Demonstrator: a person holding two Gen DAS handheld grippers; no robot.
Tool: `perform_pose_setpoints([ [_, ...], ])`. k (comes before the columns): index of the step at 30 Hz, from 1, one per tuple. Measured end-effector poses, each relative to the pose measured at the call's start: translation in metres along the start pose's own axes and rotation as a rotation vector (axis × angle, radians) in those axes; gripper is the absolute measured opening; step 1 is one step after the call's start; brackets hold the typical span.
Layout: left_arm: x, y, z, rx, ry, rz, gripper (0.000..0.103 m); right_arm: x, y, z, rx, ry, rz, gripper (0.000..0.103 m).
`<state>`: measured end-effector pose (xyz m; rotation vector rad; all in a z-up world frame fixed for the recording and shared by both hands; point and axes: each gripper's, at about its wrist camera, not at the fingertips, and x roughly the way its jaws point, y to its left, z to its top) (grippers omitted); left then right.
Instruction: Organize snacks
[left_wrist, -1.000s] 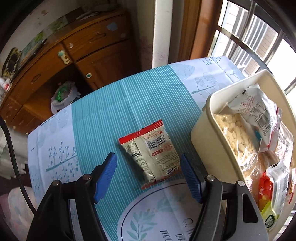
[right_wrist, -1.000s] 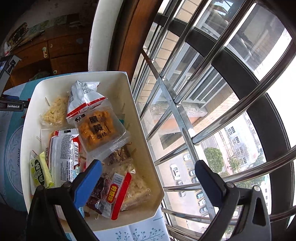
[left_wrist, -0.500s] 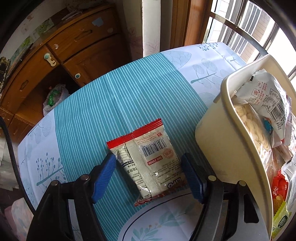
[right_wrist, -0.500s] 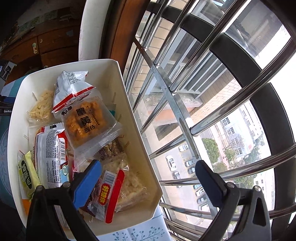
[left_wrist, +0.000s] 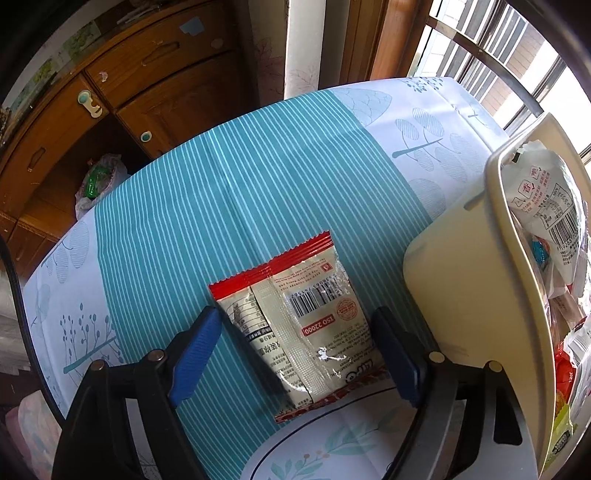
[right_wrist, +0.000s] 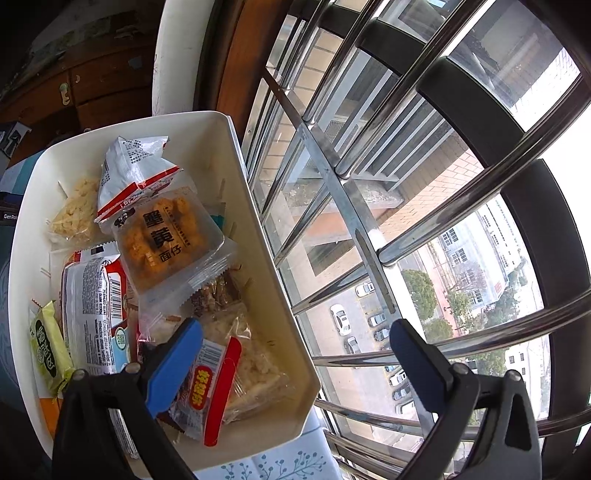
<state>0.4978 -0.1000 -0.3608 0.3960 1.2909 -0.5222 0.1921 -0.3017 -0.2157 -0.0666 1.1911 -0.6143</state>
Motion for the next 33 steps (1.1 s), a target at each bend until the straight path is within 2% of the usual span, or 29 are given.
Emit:
perform_pose_setpoints([
  [2,0.000,0.001,-0.001,-0.004,-0.010,0.000,0.081,-0.001,0.000,0.000,0.000,-0.001,-0.001,0.102],
  [4,-0.005,-0.003,-0.005,-0.009,-0.031,0.004,0.072,-0.004,0.000,-0.002,0.003,-0.003,-0.004,0.102],
  [6,-0.009,-0.005,-0.010,-0.014,-0.047,0.007,0.057,-0.007,-0.001,-0.002,0.007,-0.007,-0.004,0.102],
  [12,-0.014,-0.011,-0.026,-0.036,-0.047,0.001,0.048,-0.020,-0.004,-0.003,0.014,-0.030,-0.005,0.102],
  [17,-0.022,-0.016,-0.049,-0.080,-0.014,-0.030,0.046,-0.033,-0.008,-0.005,0.015,-0.056,0.006,0.102],
  [23,-0.038,-0.035,-0.093,-0.138,0.033,-0.048,0.046,-0.045,-0.010,-0.010,0.002,-0.082,0.023,0.102],
  [29,-0.079,-0.057,-0.134,-0.199,0.032,-0.037,0.046,-0.054,-0.012,-0.020,-0.024,-0.087,0.071,0.102],
  [33,-0.116,-0.072,-0.157,-0.239,0.000,-0.019,0.046,-0.058,-0.015,-0.032,-0.042,-0.074,0.118,0.102],
])
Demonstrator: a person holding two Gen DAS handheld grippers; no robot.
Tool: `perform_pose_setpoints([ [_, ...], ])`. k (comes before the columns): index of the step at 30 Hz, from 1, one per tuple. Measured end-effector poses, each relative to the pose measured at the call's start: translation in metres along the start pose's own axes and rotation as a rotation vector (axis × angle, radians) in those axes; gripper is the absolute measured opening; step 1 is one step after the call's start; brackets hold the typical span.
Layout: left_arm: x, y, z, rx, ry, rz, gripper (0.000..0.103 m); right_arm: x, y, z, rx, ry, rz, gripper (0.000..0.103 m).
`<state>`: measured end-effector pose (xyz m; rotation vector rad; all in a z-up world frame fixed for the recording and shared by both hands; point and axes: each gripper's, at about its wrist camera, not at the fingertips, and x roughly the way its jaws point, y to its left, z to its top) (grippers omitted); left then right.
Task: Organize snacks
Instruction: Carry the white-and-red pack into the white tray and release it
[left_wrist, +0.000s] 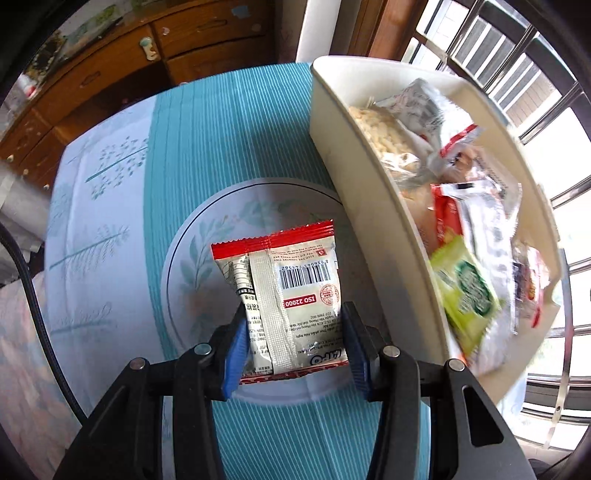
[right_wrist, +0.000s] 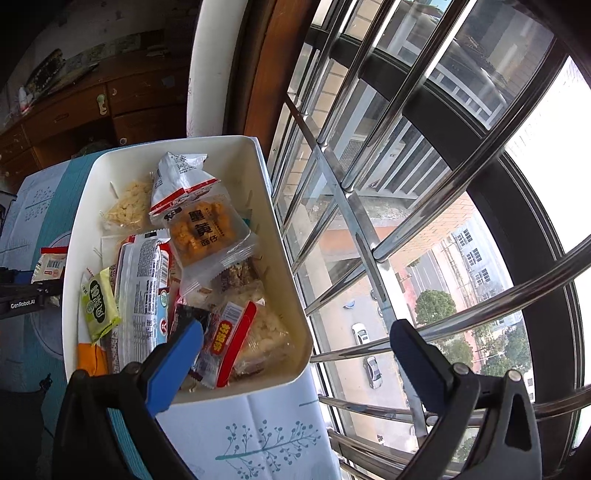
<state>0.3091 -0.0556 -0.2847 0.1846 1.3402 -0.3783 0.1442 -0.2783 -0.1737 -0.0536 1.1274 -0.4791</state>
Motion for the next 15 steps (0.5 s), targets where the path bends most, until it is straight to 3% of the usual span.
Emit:
perform_pose_setpoints([
  [6,-0.055,-0.018,-0.023,-0.044,-0.062,0.008,0.046,-0.001,-0.008,-0.020,-0.019,0.029,0.070,0.102],
  [15,-0.118,-0.085,-0.046,-0.031,-0.183,-0.019,0.046,-0.001,-0.022,-0.038,-0.045,0.036,0.153,0.102],
])
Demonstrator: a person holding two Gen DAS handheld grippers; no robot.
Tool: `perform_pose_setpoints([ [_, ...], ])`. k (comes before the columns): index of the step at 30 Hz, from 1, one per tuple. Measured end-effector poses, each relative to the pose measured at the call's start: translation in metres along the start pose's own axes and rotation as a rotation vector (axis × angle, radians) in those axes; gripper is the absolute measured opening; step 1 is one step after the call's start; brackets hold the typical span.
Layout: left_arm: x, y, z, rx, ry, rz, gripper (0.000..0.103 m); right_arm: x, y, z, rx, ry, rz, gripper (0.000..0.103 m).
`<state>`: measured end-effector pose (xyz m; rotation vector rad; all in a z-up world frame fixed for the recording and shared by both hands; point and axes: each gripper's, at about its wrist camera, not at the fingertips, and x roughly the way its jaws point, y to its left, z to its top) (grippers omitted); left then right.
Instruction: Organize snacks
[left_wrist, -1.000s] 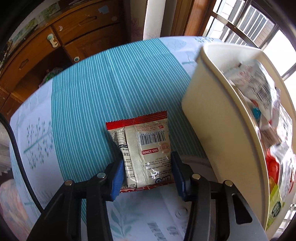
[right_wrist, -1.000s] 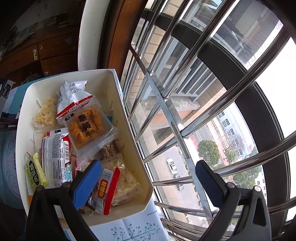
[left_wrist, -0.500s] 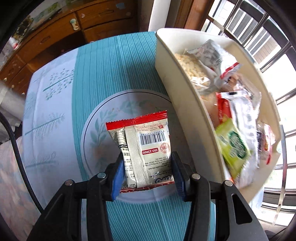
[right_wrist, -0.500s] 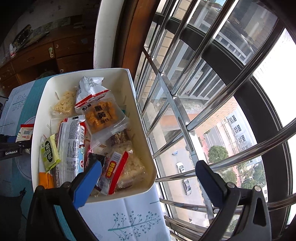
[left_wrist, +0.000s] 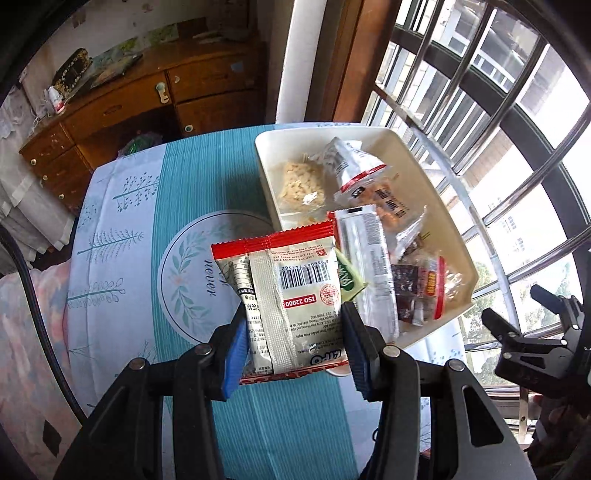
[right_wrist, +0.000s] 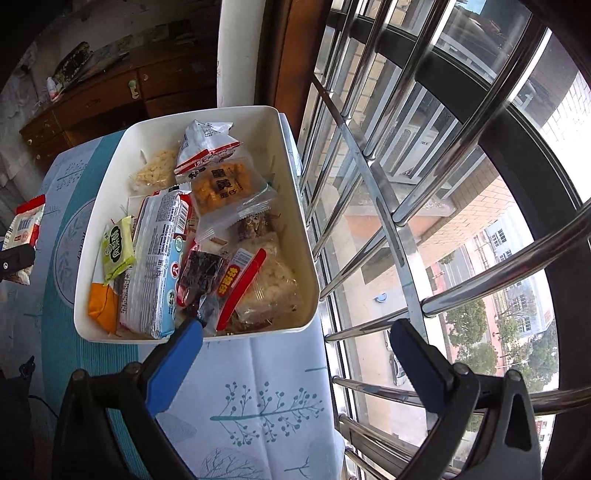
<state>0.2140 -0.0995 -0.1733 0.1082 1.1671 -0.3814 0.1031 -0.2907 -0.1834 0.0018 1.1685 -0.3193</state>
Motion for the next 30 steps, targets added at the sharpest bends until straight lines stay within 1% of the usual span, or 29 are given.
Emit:
perform_pose_setpoints([
  [6,-0.009,-0.048,0.011,0.041,-0.039,-0.059,0.046,-0.003,-0.006,-0.005,-0.024,-0.018,0.048,0.102],
  [11,-0.005,-0.082,0.027,0.059,-0.066,-0.114,0.046,-0.007,-0.017,-0.002,-0.021,-0.027,0.041,0.102],
  [13,-0.002,-0.096,0.034,0.083,-0.082,-0.137,0.046,-0.007,-0.024,-0.001,-0.015,-0.027,0.034,0.102],
  [16,0.000,-0.112,0.043,0.106,-0.099,-0.148,0.046,-0.006,-0.034,0.001,0.002,-0.024,0.017,0.102],
  [18,-0.002,-0.120,0.047,0.112,-0.113,-0.152,0.049,-0.006,-0.041,0.003,0.015,-0.023,0.007,0.102],
  [19,-0.004,-0.124,0.049,0.114,-0.120,-0.154,0.053,-0.007,-0.045,0.005,0.022,-0.026,0.002,0.102],
  [21,-0.007,-0.125,0.049,0.110,-0.130,-0.151,0.077,-0.010,-0.050,0.006,0.034,-0.033,-0.003,0.102],
  [22,-0.010,-0.125,0.049,0.104,-0.136,-0.141,0.079,-0.011,-0.051,0.007,0.038,-0.035,-0.004,0.102],
  [26,-0.023,-0.114,0.044,0.067,-0.141,-0.091,0.080,-0.018,-0.053,0.009,0.045,-0.041,0.000,0.102],
  [30,-0.045,-0.088,0.030,-0.016,-0.171,-0.037,0.080,-0.026,-0.044,0.010,0.026,-0.065,0.013,0.102],
])
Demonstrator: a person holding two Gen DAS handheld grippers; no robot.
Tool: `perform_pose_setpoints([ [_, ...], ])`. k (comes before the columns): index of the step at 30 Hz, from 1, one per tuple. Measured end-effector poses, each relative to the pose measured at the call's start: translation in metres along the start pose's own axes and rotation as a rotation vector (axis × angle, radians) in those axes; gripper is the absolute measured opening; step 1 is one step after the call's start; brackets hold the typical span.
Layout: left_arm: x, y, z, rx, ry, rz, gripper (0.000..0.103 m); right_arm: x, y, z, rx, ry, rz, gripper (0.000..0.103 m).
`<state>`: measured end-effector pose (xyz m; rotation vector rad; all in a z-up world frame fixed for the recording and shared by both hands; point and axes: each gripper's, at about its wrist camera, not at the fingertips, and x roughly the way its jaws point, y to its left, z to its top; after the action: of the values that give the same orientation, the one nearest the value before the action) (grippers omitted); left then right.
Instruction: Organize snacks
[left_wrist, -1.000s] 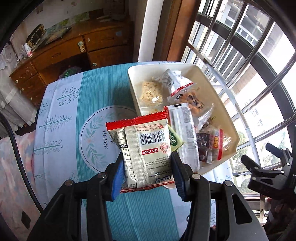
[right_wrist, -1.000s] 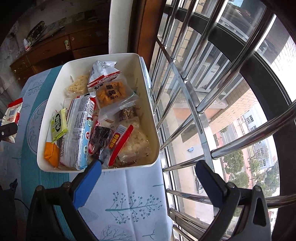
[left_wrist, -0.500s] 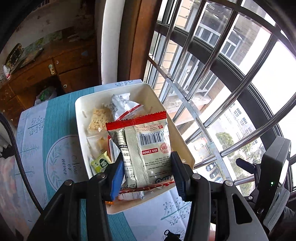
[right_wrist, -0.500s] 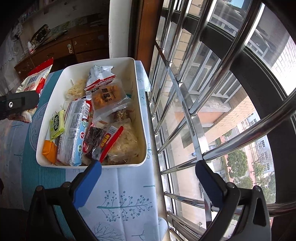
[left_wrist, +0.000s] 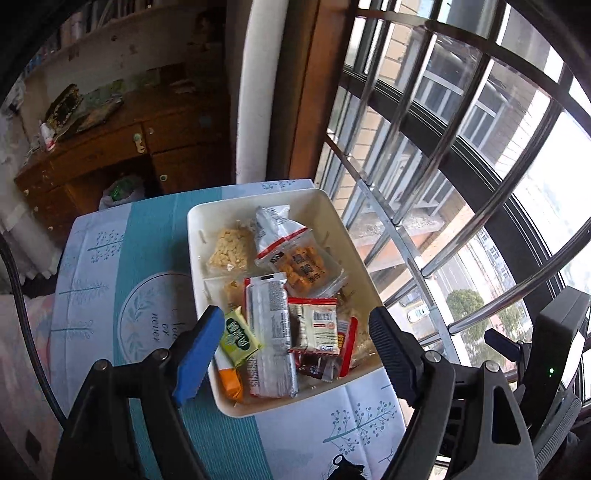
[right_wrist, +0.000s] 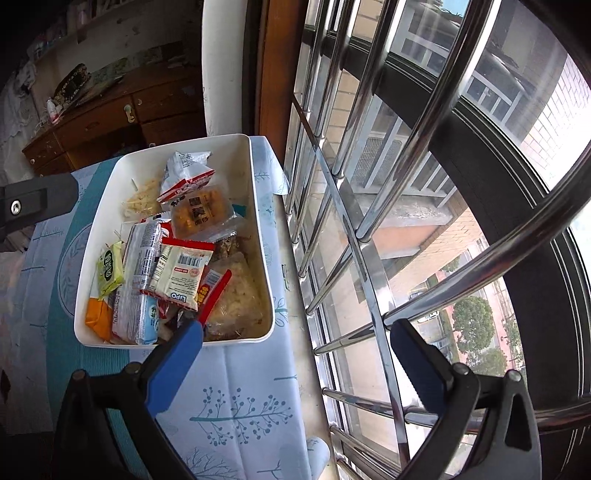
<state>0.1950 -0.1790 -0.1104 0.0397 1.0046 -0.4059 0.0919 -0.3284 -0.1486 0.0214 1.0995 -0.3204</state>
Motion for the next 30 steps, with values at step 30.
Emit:
perform_pose_setpoints([
  [30,-0.202,0.138,-0.111,-0.100,-0.143,0.265,0.092,-0.132,0.117,-0.040,-0.053,-0.063,0.262,0.102],
])
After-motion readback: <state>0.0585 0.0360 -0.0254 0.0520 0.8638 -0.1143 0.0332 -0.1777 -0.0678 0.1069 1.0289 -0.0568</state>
